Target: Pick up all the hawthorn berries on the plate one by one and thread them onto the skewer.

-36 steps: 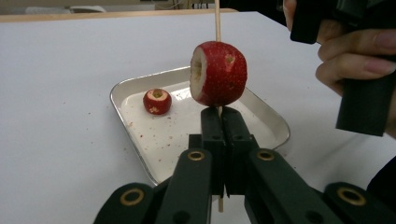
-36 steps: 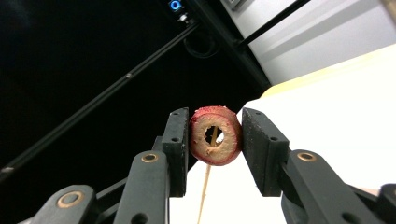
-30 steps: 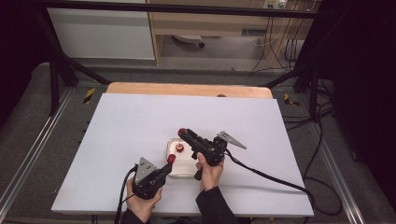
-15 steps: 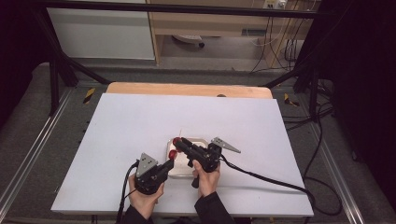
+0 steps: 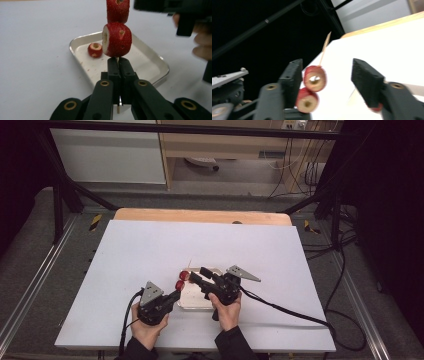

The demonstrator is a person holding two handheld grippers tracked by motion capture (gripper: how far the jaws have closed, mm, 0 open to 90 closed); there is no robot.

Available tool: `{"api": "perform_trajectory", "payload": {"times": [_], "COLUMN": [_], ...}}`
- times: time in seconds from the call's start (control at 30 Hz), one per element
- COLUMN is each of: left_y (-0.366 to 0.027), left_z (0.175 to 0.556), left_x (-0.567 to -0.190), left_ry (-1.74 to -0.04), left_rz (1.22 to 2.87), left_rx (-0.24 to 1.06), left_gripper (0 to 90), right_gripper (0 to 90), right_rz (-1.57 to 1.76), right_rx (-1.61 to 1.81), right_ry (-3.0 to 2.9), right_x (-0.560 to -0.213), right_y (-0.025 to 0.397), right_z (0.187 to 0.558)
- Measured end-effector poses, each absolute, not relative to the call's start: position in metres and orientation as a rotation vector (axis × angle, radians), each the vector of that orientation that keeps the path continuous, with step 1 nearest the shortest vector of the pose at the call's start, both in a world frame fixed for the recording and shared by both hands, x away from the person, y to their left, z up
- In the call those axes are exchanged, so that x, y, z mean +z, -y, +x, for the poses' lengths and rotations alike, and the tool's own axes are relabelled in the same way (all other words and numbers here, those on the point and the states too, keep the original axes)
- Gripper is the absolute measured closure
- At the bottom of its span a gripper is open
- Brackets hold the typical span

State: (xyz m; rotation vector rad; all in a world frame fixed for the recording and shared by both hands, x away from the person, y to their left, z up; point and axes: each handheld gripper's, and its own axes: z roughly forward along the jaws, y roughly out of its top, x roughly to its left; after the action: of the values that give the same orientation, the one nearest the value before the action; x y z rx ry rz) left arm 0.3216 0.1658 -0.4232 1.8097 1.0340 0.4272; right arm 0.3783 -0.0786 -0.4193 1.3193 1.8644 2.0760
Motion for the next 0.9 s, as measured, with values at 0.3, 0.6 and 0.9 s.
{"api": "perform_trajectory", "payload": {"times": [0.3,0.6,0.9], "left_y": [-0.208,-0.227,-0.235], "left_z": [0.321,0.323,0.329], "left_x": [-0.424,-0.429,-0.432], "left_ry": [-1.016,-0.978,-0.993], "left_rz": [1.922,1.994,2.002], "left_rx": [0.419,0.375,0.364], "left_gripper": [88.4,88.3,88.3], "right_gripper": [17.6,19.2,30.3], "right_rz": [1.240,1.136,1.021], "right_rx": [1.726,1.302,0.887], "right_ry": [-2.165,-2.460,-2.720], "right_x": [-0.404,-0.389,-0.389], "right_y": [0.095,0.074,0.040], "right_z": [0.393,0.425,0.459]}}
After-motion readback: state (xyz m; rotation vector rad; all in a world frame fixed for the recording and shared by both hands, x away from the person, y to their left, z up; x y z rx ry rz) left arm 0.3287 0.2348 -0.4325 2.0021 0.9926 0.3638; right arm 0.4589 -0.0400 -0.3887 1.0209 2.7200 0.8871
